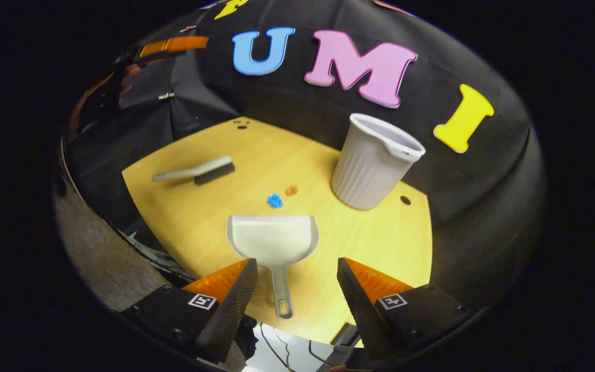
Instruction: Pick up the small broom and dustpan from the desktop, sweep the trash into the dustpan with the broom, and then empty the trash into the garbage bin.
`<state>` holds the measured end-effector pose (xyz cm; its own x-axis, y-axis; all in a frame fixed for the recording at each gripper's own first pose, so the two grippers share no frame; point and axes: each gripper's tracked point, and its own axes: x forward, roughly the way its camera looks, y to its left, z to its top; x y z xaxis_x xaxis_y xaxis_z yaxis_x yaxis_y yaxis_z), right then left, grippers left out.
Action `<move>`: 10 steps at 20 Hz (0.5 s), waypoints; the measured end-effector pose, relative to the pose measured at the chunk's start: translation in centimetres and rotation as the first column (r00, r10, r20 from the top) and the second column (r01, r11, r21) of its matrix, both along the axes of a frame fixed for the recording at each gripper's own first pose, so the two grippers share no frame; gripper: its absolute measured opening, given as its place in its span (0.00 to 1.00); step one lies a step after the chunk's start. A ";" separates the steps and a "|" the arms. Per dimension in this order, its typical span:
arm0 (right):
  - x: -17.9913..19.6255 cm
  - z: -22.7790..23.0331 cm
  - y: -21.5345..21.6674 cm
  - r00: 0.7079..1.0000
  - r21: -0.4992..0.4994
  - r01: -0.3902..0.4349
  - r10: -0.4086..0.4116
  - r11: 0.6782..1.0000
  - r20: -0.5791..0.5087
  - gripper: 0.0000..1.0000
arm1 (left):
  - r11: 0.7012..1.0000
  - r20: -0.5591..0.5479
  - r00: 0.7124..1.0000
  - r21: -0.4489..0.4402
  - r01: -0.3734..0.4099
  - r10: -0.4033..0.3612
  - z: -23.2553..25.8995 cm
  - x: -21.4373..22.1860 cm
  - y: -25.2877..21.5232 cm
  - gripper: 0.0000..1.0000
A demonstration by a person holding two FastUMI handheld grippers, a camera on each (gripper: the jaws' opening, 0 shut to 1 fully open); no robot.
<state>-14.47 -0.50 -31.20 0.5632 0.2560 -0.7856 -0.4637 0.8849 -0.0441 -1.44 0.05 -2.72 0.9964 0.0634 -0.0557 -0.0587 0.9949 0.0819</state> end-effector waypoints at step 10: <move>0.1 -14.0 1.9 0.952 -0.042 0.006 -0.019 0.999 -0.306 0.96 | 0.996 -0.041 0.996 0.015 -0.084 0.084 -1.3 -2.1 2.5 0.95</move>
<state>-14.32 1.37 -45.22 0.2974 0.2150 -0.9302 -0.4492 0.8912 0.0624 -3.53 2.58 -4.04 0.9843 0.1478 -0.0960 -0.1383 0.9854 0.0991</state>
